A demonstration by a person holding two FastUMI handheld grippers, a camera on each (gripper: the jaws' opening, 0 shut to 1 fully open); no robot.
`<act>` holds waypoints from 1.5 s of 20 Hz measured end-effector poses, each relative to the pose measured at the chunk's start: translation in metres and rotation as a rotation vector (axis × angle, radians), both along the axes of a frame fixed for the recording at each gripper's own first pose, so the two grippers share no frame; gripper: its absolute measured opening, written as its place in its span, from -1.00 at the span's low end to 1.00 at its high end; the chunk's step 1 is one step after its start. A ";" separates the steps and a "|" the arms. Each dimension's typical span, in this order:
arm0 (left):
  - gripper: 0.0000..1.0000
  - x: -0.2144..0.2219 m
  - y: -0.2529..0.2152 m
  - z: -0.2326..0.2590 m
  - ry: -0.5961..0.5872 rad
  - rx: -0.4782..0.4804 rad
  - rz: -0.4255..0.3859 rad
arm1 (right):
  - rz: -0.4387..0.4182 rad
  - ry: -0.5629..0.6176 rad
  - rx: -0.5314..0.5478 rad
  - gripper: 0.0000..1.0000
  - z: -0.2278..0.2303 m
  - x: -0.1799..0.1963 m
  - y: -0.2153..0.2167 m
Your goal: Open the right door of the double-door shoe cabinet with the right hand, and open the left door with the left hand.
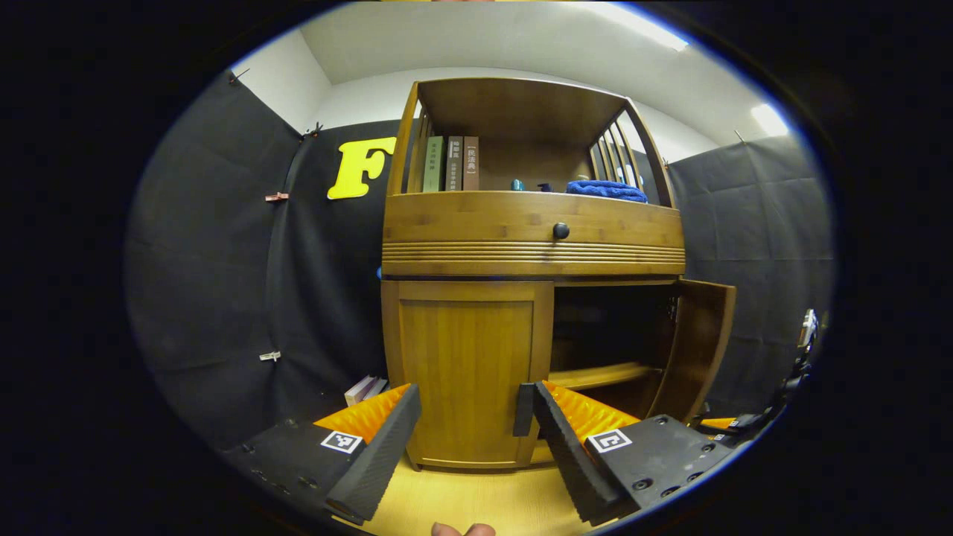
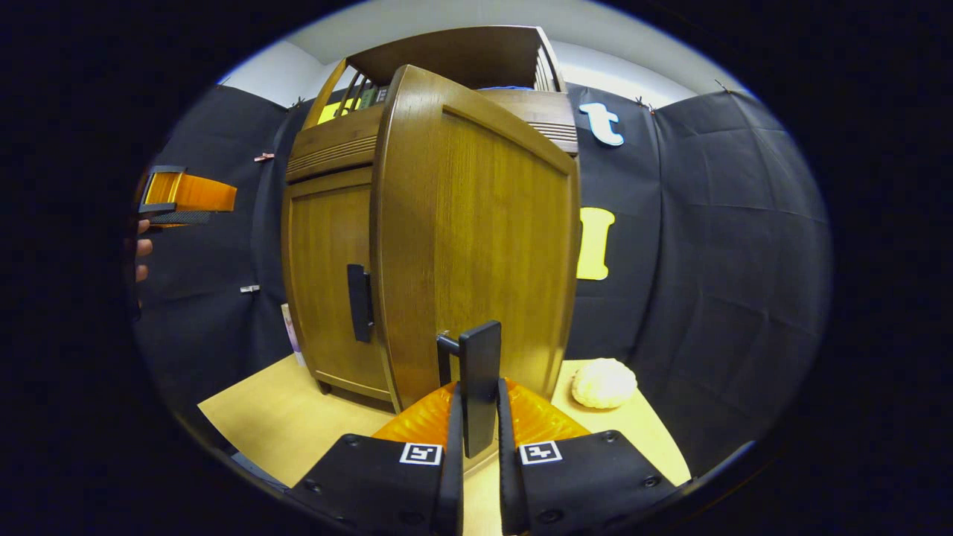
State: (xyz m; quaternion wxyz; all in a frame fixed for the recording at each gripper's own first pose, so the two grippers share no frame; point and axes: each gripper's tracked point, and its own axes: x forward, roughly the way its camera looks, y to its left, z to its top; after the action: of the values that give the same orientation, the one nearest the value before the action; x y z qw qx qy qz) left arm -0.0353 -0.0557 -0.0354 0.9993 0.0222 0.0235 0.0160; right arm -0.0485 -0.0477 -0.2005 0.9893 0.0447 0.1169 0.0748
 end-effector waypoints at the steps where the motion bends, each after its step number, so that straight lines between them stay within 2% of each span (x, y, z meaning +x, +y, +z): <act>1: 0.87 0.002 -0.006 -0.002 0.001 -0.002 -0.002 | -0.006 0.000 0.000 -0.54 0.001 -0.003 -0.008; 5: 0.89 0.007 -0.027 -0.004 -0.012 -0.006 -0.013 | -0.009 -0.020 0.008 -0.55 0.010 -0.009 -0.030; 6: 0.86 0.008 -0.032 -0.005 -0.014 -0.005 -0.015 | -0.010 -0.021 -0.001 -0.63 0.010 -0.010 -0.035; 7: 0.86 0.010 -0.036 -0.007 -0.016 -0.004 -0.017 | -0.012 -0.020 -0.006 -0.55 0.010 -0.011 -0.041; 8: 0.86 0.011 -0.040 -0.007 -0.016 -0.006 -0.019 | -0.015 -0.019 -0.005 -0.63 0.010 -0.012 -0.047; 9: 0.86 0.011 -0.044 -0.009 -0.017 -0.008 -0.020 | -0.022 -0.017 -0.005 -0.55 0.009 -0.013 -0.053; 11: 0.86 0.015 -0.049 -0.013 -0.014 -0.010 -0.021 | -0.036 -0.015 -0.007 -0.55 0.008 -0.016 -0.067; 12: 0.90 0.017 -0.052 -0.015 -0.012 -0.010 -0.022 | -0.038 -0.015 -0.011 -0.63 0.008 -0.017 -0.074; 13: 0.89 0.020 -0.055 -0.018 -0.009 -0.007 -0.024 | -0.038 -0.014 -0.014 -0.55 0.007 -0.017 -0.081; 14: 0.88 0.022 -0.057 -0.021 -0.006 -0.002 -0.024 | -0.039 -0.010 -0.015 -0.58 0.007 -0.017 -0.088; 15: 0.88 0.026 -0.060 -0.025 -0.003 0.003 -0.024 | -0.044 -0.007 -0.019 -0.74 0.006 -0.018 -0.096; 16: 0.87 0.029 -0.062 -0.030 0.000 0.003 -0.026 | -0.049 -0.008 -0.022 -0.65 0.007 -0.019 -0.105; 22: 0.86 0.054 -0.078 -0.057 0.007 -0.019 -0.049 | -0.113 -0.031 -0.069 -0.66 0.014 -0.022 -0.151; 23: 0.86 0.060 -0.079 -0.062 0.012 -0.016 -0.047 | -0.123 -0.035 -0.077 -0.51 0.015 -0.024 -0.157; 24: 0.86 0.067 -0.080 -0.066 0.018 -0.012 -0.048 | -0.118 -0.038 -0.072 -0.85 0.018 -0.025 -0.159; 25: 0.86 0.074 -0.082 -0.070 0.021 -0.011 -0.049 | -0.105 -0.041 -0.061 -0.70 0.020 -0.027 -0.158; 28: 0.86 0.095 -0.085 -0.081 0.018 -0.015 -0.053 | -0.135 -0.062 -0.088 -0.61 0.024 -0.026 -0.166; 29: 0.89 0.102 -0.084 -0.083 0.014 -0.012 -0.051 | -0.154 -0.063 -0.090 -0.50 0.025 -0.027 -0.172; 30: 0.89 0.109 -0.083 -0.086 0.010 -0.008 -0.049 | -0.175 -0.062 -0.086 -0.25 0.026 -0.028 -0.178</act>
State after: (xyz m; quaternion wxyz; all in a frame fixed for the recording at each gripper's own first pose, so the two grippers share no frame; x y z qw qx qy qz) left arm 0.0741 -0.1389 -0.1210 0.9994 0.0188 0.0278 -0.0087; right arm -0.0768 -0.2255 -0.1747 0.9962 0.0101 0.0849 -0.0155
